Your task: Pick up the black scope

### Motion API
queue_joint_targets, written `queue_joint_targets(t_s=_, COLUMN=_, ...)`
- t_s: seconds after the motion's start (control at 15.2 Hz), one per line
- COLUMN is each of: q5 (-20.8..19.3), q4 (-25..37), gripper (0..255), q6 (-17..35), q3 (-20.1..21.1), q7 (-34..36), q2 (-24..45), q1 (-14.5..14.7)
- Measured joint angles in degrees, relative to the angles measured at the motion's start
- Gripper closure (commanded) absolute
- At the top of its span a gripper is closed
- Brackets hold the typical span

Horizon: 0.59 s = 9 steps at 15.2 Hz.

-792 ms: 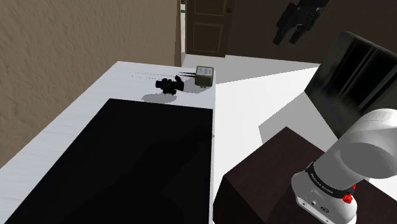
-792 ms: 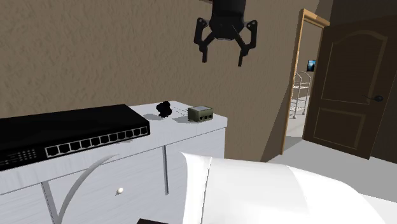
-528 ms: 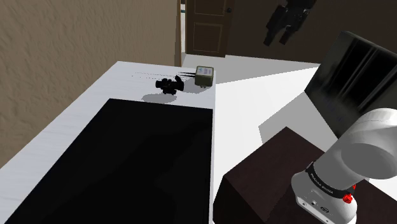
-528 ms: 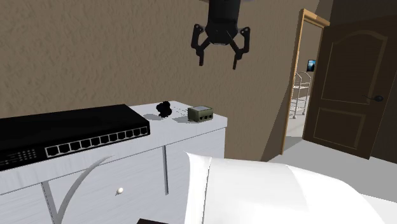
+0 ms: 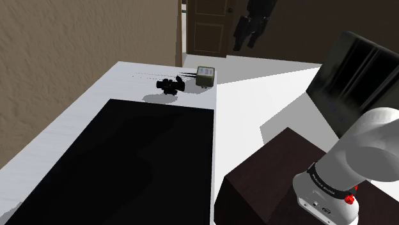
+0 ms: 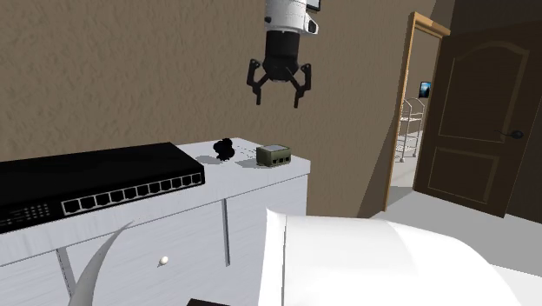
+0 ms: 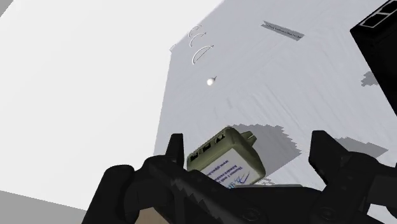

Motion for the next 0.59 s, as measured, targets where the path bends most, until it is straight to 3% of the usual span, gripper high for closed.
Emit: queue_joint_targets(t_s=0.59, q5=-0.64, q4=11.96, gripper=0, q6=3.59, q3=3.86, q7=-4.52, q2=18.09, q1=3.99)
